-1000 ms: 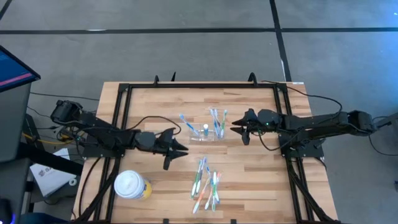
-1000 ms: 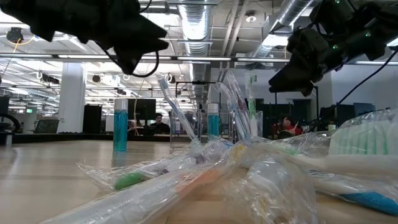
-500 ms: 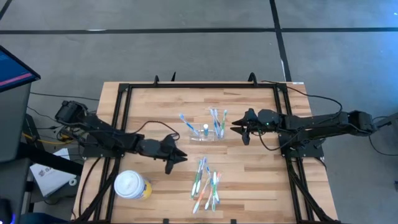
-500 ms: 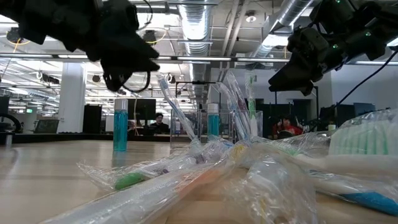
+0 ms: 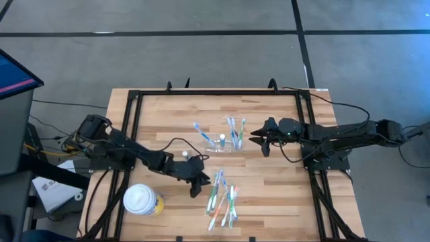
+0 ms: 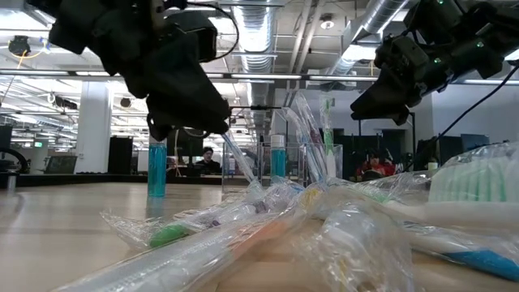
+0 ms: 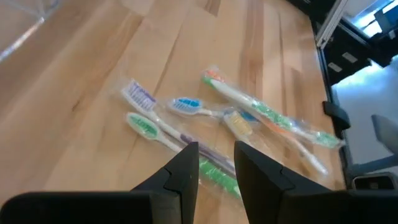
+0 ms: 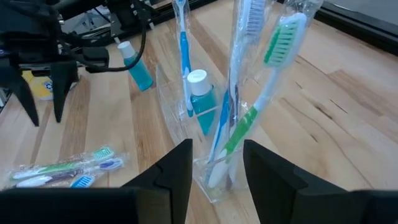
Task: Pick & Place toothbrushing station
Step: Put the green toothbrush into the transparent organizer
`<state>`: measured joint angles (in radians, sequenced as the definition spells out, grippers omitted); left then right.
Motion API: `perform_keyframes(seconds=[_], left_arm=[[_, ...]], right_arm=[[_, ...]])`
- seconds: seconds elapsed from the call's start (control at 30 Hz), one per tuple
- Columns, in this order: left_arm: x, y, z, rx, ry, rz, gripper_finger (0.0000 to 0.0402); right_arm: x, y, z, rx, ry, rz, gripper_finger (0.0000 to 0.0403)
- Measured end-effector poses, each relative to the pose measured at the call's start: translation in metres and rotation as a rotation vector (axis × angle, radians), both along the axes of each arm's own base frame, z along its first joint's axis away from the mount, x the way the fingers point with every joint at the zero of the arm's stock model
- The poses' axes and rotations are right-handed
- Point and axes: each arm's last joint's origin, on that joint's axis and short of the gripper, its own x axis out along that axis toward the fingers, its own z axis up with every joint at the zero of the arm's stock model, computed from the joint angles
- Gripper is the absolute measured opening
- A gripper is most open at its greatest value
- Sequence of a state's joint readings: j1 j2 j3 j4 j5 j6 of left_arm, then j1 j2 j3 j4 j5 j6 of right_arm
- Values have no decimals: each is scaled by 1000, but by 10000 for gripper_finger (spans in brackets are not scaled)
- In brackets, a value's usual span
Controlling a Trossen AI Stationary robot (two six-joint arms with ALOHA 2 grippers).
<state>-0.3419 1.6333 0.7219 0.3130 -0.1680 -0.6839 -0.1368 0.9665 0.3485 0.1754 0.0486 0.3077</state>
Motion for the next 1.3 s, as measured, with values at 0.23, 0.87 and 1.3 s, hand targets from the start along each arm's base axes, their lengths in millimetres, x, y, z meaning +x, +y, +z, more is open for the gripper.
perform_keyframes(seconds=[0.23, 0.87, 1.3], left_arm=[[16, -10, -12, -43, 127, 39, 97], [33, 1, -22, -29, 210, 102, 97], [33, 3, -26, -28, 220, 136, 97]], right_arm=[[0, 0, -1, 2, 12, 0, 134], [0, 0, -1, 2, 11, 0, 132], [0, 0, -1, 1, 11, 0, 132]])
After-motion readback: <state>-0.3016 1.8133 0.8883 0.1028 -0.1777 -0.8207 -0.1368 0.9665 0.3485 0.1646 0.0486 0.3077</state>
